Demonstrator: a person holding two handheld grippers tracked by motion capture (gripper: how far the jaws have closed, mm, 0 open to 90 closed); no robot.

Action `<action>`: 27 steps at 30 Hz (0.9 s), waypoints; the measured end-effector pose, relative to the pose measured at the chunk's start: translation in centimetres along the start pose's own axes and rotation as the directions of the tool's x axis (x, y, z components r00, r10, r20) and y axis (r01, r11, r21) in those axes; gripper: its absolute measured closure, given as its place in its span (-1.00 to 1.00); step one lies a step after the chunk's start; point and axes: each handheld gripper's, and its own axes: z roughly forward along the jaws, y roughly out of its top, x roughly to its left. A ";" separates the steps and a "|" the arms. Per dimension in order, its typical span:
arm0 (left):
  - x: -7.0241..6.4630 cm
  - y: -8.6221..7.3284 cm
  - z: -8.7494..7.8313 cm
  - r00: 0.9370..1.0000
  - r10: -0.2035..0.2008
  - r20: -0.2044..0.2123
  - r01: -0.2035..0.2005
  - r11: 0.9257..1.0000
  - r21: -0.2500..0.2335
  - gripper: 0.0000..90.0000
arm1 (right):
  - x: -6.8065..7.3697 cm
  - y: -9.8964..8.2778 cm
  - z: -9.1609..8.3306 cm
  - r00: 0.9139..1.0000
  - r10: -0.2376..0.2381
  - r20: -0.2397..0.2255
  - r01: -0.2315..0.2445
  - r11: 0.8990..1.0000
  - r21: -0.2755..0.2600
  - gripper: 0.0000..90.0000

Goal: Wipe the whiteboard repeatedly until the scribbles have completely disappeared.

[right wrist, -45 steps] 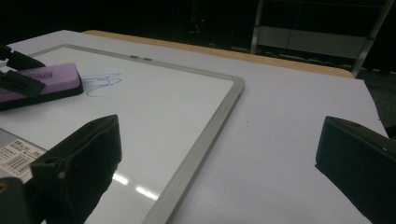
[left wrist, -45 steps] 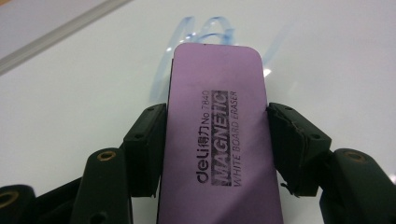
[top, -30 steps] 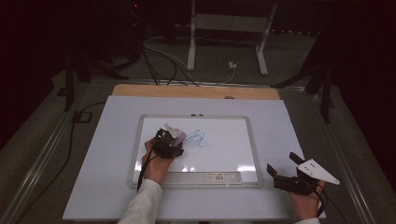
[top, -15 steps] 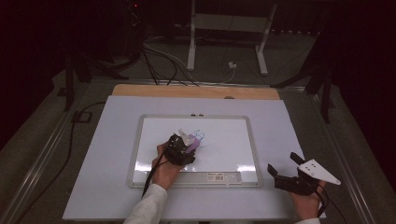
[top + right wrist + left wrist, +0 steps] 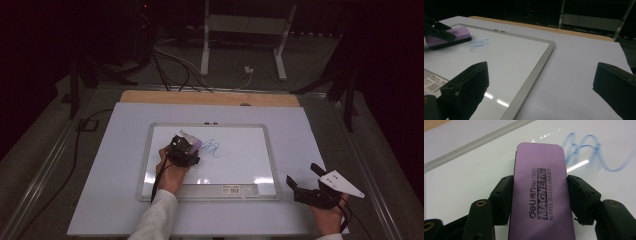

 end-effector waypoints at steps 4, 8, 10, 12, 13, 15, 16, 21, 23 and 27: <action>-2.4 0.1 -0.3 0.995 0.069 0.070 -0.067 0.997 -0.023 -0.07 | 0.0 0.0 0.0 1.000 0.001 -0.002 -0.001 1.000 0.002 -0.98; -4.2 0.1 -0.5 0.983 0.096 0.155 -0.089 0.995 -0.051 -0.07 | 0.1 0.0 0.0 1.000 -0.002 -0.004 0.002 1.000 0.002 -0.98; -4.7 0.2 -0.5 0.980 0.124 0.158 -0.116 0.991 -0.063 -0.07 | 0.1 0.0 0.0 1.000 -0.002 -0.004 0.002 1.000 0.002 -0.98; -4.7 0.2 -0.5 0.980 0.118 0.162 -0.109 0.992 -0.059 -0.07 | 0.1 0.0 0.0 1.000 -0.002 -0.002 0.002 1.000 0.000 -0.98; -4.3 0.3 -0.3 0.982 0.094 0.162 -0.086 0.995 -0.056 -0.07 | 0.0 0.0 0.0 1.000 -0.002 -0.002 0.002 1.000 0.000 -0.98; -3.7 0.4 -0.1 0.988 0.091 0.126 -0.086 0.995 -0.049 -0.07 | 0.0 0.0 0.0 1.000 0.001 -0.001 -0.001 1.000 0.003 -0.98; -3.3 0.4 0.0 0.992 0.082 0.100 -0.078 0.996 -0.044 -0.07 | 0.0 0.0 0.0 1.000 0.003 0.000 -0.003 1.000 0.001 -0.98; -0.7 0.4 0.3 0.999 0.032 -0.017 -0.032 0.999 -0.010 -0.07 | -0.1 0.0 -0.1 1.000 0.003 0.001 -0.003 1.000 -0.003 -0.98; 0.2 0.3 0.5 0.999 0.001 -0.046 -0.001 1.000 -0.005 -0.07 | -0.1 0.0 0.0 1.000 0.004 0.000 -0.004 1.000 -0.003 -0.98; 0.3 0.5 0.6 0.999 -0.012 -0.045 0.012 1.000 -0.005 -0.07 | 0.0 0.0 0.0 1.000 -0.001 -0.002 0.001 1.000 0.000 -0.98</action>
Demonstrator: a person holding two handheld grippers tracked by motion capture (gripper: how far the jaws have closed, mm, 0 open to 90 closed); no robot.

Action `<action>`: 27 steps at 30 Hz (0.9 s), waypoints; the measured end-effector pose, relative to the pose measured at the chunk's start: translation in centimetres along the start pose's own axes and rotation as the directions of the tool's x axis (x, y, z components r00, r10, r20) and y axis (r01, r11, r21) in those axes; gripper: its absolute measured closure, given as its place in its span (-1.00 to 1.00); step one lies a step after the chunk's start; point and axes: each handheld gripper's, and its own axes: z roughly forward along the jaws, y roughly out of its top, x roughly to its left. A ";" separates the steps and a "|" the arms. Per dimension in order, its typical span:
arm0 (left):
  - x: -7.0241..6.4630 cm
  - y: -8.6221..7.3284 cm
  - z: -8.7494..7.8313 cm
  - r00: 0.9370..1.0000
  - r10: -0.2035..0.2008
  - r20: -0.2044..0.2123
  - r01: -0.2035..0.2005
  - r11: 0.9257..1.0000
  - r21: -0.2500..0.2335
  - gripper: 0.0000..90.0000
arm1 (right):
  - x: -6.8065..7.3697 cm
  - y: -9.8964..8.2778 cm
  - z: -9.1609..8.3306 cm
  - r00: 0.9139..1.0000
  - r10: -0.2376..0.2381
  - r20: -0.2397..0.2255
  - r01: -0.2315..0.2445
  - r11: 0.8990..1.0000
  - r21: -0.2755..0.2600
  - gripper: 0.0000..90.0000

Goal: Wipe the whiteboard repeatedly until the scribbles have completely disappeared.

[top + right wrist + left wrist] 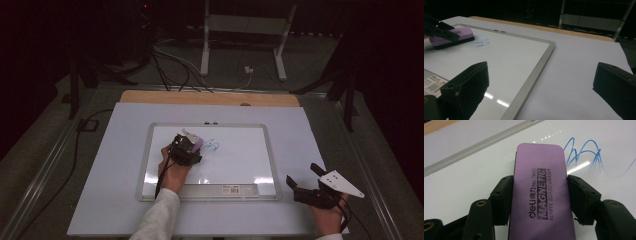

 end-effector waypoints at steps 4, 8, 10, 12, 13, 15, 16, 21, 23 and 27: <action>-1.0 0.3 0.1 0.999 0.014 0.046 -0.014 1.000 -0.008 -0.07 | 0.1 0.0 0.0 1.000 0.001 -0.002 -0.001 1.000 0.001 -0.98; -2.9 0.6 -0.1 0.992 0.072 0.100 -0.070 0.997 -0.027 -0.07 | 0.0 0.0 0.0 1.000 0.002 -0.001 -0.002 1.000 0.000 -0.98; -3.7 0.8 -0.1 0.987 0.082 0.140 -0.078 0.996 -0.033 -0.07 | 0.0 0.0 0.0 1.000 0.001 -0.001 -0.001 1.000 0.000 -0.98; -4.6 0.9 -0.2 0.981 0.094 0.172 -0.088 0.995 -0.041 -0.07 | 0.0 0.0 0.0 1.000 0.001 -0.002 -0.001 1.000 -0.001 -0.98; -5.0 1.0 -0.2 0.977 0.096 0.190 -0.089 0.995 -0.046 -0.07 | 0.1 0.0 0.0 1.000 0.001 -0.002 -0.001 1.000 0.000 -0.98; -5.7 1.2 -0.2 0.971 0.116 0.211 -0.107 0.993 -0.054 -0.07 | 0.0 0.0 0.0 1.000 0.001 -0.002 -0.001 1.000 0.001 -0.98; -6.0 1.3 -0.2 0.969 0.126 0.213 -0.116 0.992 -0.057 -0.07 | 0.0 0.0 0.0 1.000 0.001 -0.002 -0.001 1.000 0.000 -0.98; -6.0 1.6 0.0 0.973 0.136 0.187 -0.129 0.990 -0.047 -0.07 | -0.1 0.0 -0.1 1.000 0.005 0.001 -0.005 1.000 -0.003 -0.98; -5.4 1.7 0.2 0.981 0.123 0.149 -0.118 0.992 -0.037 -0.07 | -0.1 0.0 -0.2 1.000 0.006 0.001 -0.006 1.000 -0.003 -0.98; -4.1 1.7 0.4 0.989 0.081 0.121 -0.080 0.997 -0.012 -0.07 | -0.2 0.0 -0.1 1.000 0.009 0.001 -0.009 1.000 -0.003 -0.98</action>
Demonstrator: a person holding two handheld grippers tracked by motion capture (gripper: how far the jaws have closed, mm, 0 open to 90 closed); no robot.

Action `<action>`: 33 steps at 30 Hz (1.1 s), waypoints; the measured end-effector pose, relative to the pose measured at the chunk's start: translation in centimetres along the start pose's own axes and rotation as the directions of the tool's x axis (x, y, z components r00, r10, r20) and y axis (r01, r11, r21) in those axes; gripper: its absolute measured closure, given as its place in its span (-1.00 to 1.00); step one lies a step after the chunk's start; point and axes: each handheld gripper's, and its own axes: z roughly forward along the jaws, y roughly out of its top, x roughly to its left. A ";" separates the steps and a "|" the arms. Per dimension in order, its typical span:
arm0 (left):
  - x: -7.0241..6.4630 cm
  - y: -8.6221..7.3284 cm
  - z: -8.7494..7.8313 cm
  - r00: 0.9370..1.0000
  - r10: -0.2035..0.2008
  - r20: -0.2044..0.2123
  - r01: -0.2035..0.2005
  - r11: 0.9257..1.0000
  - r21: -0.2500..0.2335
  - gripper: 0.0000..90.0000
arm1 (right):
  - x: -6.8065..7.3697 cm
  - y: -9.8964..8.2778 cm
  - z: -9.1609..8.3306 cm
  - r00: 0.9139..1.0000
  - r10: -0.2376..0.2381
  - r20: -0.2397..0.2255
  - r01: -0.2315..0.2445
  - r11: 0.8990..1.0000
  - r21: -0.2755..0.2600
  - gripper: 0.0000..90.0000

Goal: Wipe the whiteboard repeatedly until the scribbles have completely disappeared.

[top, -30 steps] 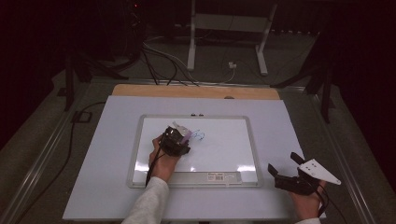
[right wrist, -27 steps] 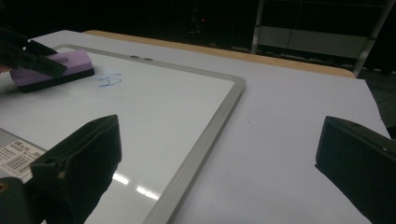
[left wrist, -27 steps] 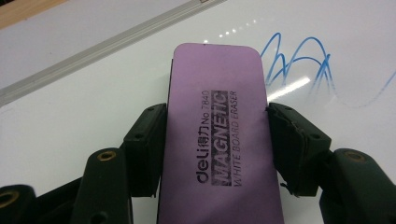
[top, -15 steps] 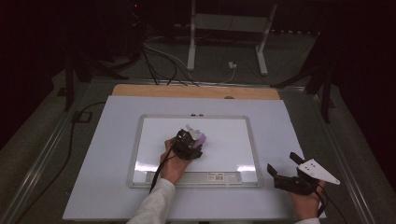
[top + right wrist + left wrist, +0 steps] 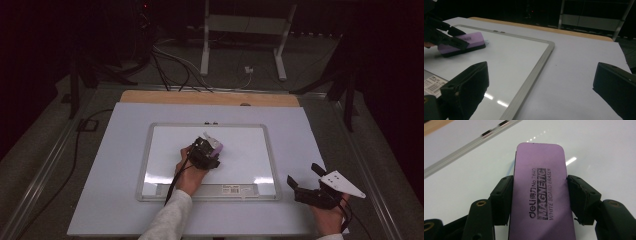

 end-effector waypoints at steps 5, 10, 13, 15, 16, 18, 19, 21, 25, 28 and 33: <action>-0.9 0.5 0.3 1.000 0.016 0.016 -0.016 1.000 -0.006 -0.07 | 0.2 0.0 0.2 1.000 -0.005 -0.003 0.005 1.000 0.004 -0.98; -3.3 1.4 0.6 0.994 0.078 0.081 -0.077 0.997 -0.019 -0.07 | 0.3 0.0 0.2 1.000 -0.008 -0.005 0.008 1.000 0.005 -0.98; -4.3 1.7 0.6 0.987 0.127 0.100 -0.124 0.992 -0.032 -0.07 | 0.2 0.0 0.1 1.000 -0.006 -0.003 0.006 1.000 0.004 -0.98; -4.0 1.7 0.7 0.989 0.108 0.106 -0.106 0.994 -0.023 -0.07 | 0.1 0.0 0.0 1.000 -0.003 -0.002 0.003 1.000 0.000 -0.98; -3.8 1.7 0.7 0.991 0.104 0.089 -0.103 0.995 -0.019 -0.07 | 0.0 0.0 0.0 1.000 -0.003 -0.001 0.003 1.000 0.000 -0.98; -3.2 1.6 0.7 0.994 0.096 0.055 -0.095 0.995 -0.010 -0.07 | 0.0 0.0 0.0 1.000 0.000 0.000 0.000 1.000 0.001 -0.98; -2.8 1.6 0.7 0.995 0.087 0.040 -0.087 0.996 -0.003 -0.07 | 0.0 0.0 -0.1 1.000 -0.001 0.001 0.001 1.000 -0.001 -0.98; -1.9 1.4 0.6 0.997 0.074 0.006 -0.074 0.997 0.009 -0.07 | 0.0 0.0 -0.1 1.000 -0.001 0.001 0.001 1.000 -0.002 -0.98; 0.5 0.4 0.3 0.999 0.015 -0.043 -0.014 1.000 0.020 -0.07 | 0.0 0.0 -0.1 1.000 0.000 0.002 0.000 1.000 -0.001 -0.98; 2.3 -0.4 -0.1 0.997 -0.026 -0.074 0.028 0.999 0.024 -0.07 | 0.0 0.0 -0.1 1.000 -0.001 0.002 0.001 1.000 -0.001 -0.98; 4.5 -1.3 -0.4 0.988 -0.087 -0.127 0.092 0.995 0.030 -0.07 | 0.1 0.0 0.0 1.000 -0.002 0.001 0.002 1.000 0.001 -0.98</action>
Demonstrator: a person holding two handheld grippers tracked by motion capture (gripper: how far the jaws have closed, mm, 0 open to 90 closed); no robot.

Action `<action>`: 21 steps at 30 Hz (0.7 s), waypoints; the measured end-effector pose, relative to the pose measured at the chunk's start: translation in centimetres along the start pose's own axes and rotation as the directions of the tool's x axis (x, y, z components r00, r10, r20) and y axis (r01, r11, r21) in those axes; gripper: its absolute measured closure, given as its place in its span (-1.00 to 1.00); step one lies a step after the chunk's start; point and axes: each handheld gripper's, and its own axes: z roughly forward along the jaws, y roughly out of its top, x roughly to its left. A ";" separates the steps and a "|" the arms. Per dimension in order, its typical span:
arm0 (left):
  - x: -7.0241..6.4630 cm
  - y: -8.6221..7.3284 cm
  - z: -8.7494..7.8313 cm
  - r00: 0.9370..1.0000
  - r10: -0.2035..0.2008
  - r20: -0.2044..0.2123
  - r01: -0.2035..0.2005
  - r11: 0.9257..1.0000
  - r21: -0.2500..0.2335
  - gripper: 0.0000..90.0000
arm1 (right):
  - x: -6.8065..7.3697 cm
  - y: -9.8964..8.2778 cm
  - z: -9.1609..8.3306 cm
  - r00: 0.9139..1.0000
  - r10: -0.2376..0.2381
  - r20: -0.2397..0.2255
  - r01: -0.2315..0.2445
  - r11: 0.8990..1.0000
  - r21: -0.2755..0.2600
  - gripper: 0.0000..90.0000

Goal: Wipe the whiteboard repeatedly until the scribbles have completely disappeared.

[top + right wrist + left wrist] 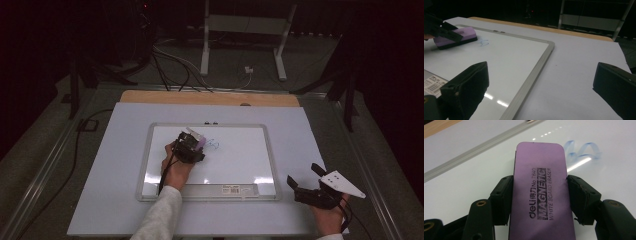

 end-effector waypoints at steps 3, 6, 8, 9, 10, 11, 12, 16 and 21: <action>0.2 0.0 0.1 1.000 -0.014 0.005 0.014 1.000 0.002 -0.07 | 0.0 0.0 0.0 1.000 0.000 0.001 0.000 1.000 0.000 -0.98; -0.3 0.3 0.2 1.000 -0.007 0.029 0.007 1.000 -0.003 -0.07 | 0.0 0.0 0.0 1.000 -0.001 -0.001 0.001 1.000 0.000 -0.98; -0.9 0.5 0.3 0.998 -0.009 0.059 0.010 1.000 -0.007 -0.07 | 0.1 0.0 0.1 1.000 -0.002 0.000 0.002 1.000 0.000 -0.98; -1.3 0.7 0.4 0.997 -0.003 0.074 0.003 1.000 -0.009 -0.07 | 0.1 0.0 0.1 1.000 -0.004 -0.001 0.004 1.000 -0.001 -0.98; -1.8 0.8 0.4 0.996 0.007 0.086 -0.006 1.000 -0.015 -0.07 | 0.1 0.0 0.1 1.000 -0.004 -0.002 0.004 1.000 -0.001 -0.98; -2.4 0.9 0.4 0.995 0.019 0.098 -0.017 1.000 -0.018 -0.07 | 0.1 0.0 0.1 1.000 -0.004 -0.002 0.004 1.000 0.000 -0.98; -2.9 1.0 0.3 0.993 0.032 0.116 -0.030 0.999 -0.024 -0.07 | 0.1 0.0 0.1 1.000 -0.004 -0.002 0.004 1.000 0.000 -0.98; -4.5 1.2 0.2 0.980 0.083 0.182 -0.076 0.996 -0.044 -0.07 | 0.1 0.0 0.1 1.000 -0.003 -0.001 0.003 1.000 0.000 -0.98; -3.4 1.2 0.5 0.984 0.052 0.171 -0.047 0.998 -0.034 -0.07 | 0.0 0.0 0.0 1.000 -0.001 0.000 0.001 1.000 0.001 -0.98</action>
